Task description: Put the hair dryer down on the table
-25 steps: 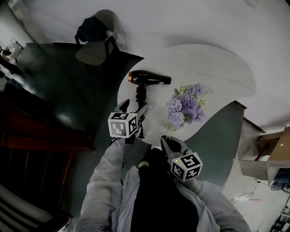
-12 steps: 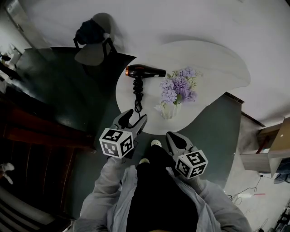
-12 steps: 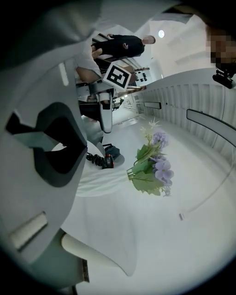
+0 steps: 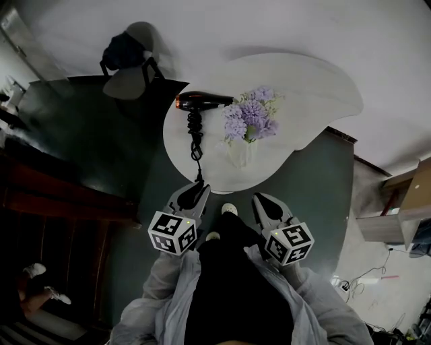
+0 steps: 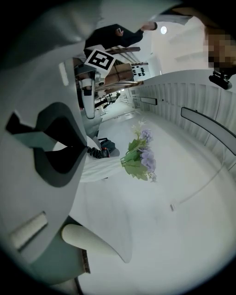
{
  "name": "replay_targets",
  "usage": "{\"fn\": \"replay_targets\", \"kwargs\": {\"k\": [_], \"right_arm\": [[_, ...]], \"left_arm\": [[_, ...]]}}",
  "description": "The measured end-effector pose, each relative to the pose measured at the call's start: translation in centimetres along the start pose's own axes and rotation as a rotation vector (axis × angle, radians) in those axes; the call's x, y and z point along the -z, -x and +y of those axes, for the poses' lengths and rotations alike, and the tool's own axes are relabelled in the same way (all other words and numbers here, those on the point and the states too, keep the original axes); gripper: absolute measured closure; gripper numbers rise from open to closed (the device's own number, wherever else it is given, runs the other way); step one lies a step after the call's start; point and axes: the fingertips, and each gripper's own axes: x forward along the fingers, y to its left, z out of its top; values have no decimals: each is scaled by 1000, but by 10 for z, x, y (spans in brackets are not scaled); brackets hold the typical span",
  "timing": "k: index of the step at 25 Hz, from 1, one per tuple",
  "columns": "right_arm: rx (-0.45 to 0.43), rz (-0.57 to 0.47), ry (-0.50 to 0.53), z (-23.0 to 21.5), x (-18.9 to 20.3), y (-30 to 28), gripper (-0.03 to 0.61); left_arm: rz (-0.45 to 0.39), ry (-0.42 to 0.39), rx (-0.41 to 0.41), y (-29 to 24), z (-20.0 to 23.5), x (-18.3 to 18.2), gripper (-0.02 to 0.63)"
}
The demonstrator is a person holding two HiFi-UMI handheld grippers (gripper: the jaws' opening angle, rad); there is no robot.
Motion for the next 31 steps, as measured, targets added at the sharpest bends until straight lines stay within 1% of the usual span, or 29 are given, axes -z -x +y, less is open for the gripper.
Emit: {"fn": "replay_targets", "kwargs": {"k": [2,3,8,14,19,31], "right_arm": [[11,-3,-10,-4,2,5,569],[16,-2,-14,-6,3,7,569],[38,19,18,-8,8,11,569],[39,31,24,-9,11,8,569],[31,38,24,-8,11,3,569],[28,45,21,-10,10,-3,569]], "left_arm": [[3,-14,5,1,-3,5,610],[9,-19,7,1,-5,8,614],[18,-3,-18,6,-2,14,614],[23,0,-52,7,7,16,614],[26,21,-52,5,10,18,614],[32,22,-46,-3,14,15,614]]}}
